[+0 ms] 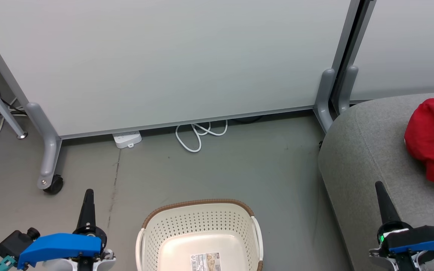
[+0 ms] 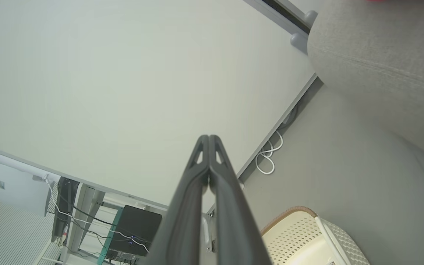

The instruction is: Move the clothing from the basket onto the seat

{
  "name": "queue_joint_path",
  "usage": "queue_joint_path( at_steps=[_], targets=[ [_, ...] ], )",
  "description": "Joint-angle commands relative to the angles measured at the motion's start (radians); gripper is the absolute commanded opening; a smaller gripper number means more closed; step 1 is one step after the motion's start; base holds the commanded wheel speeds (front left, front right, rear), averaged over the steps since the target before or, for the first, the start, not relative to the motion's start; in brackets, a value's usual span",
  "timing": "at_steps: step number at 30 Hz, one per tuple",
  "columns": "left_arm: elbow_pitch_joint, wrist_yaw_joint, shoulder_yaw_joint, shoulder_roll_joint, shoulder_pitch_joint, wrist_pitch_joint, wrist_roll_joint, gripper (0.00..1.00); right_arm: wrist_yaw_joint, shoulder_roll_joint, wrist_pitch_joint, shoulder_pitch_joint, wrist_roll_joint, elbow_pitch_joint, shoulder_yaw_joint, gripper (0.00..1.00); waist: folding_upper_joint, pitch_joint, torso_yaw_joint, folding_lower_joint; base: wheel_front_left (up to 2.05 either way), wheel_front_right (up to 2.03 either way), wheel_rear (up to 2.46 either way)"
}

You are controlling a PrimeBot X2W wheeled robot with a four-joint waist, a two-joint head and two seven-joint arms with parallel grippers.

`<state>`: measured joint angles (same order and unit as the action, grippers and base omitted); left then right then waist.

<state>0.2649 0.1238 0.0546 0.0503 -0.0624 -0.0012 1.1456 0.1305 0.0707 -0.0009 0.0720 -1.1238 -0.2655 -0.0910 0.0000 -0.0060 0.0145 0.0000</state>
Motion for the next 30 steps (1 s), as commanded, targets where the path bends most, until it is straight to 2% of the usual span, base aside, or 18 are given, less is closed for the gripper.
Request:
queue_joint_path(
  at_steps=[1,30],
  targets=[
    [-0.011,0.005,0.009,0.0,-0.024,0.008,0.032,0.0,0.0,-0.001,0.008,0.021,-0.037,0.013,-0.004,0.0,0.0,0.0,-0.001,0.0,0.0,0.0,0.0],
    [-0.017,0.009,0.041,0.0,-0.042,0.071,0.283,0.0,0.0,-0.013,0.071,0.035,-0.297,0.018,-0.016,0.0,0.0,0.005,-0.008,0.0,0.0,0.0,0.0]
  ],
)
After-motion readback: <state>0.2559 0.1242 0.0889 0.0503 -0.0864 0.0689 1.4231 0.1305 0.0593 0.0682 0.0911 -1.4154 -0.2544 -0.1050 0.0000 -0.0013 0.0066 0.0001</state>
